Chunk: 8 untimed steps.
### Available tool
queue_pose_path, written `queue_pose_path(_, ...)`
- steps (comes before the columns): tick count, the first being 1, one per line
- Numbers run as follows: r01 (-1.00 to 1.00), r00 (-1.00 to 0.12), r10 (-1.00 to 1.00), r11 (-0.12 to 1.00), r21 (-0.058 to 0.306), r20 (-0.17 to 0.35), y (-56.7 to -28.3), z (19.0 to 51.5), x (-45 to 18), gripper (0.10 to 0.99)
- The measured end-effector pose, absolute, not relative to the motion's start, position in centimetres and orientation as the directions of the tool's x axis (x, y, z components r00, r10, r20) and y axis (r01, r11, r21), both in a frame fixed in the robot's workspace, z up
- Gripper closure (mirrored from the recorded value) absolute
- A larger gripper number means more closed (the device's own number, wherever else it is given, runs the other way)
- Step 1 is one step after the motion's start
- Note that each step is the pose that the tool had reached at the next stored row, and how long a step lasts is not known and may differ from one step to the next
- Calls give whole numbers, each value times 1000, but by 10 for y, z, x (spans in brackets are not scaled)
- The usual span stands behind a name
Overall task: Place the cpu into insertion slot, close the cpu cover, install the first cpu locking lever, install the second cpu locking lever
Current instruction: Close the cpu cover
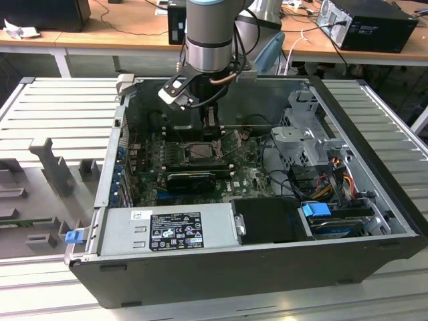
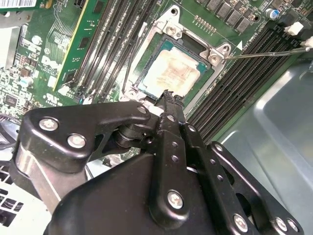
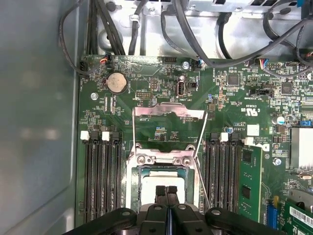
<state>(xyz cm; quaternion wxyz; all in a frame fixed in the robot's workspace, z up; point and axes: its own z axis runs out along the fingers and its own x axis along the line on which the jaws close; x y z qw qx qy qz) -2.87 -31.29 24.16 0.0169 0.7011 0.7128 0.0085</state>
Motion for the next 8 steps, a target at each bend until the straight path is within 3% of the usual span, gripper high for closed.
queue_pose_path(8,999,-16,1000,16,31,-12,-313,242,-20,980)
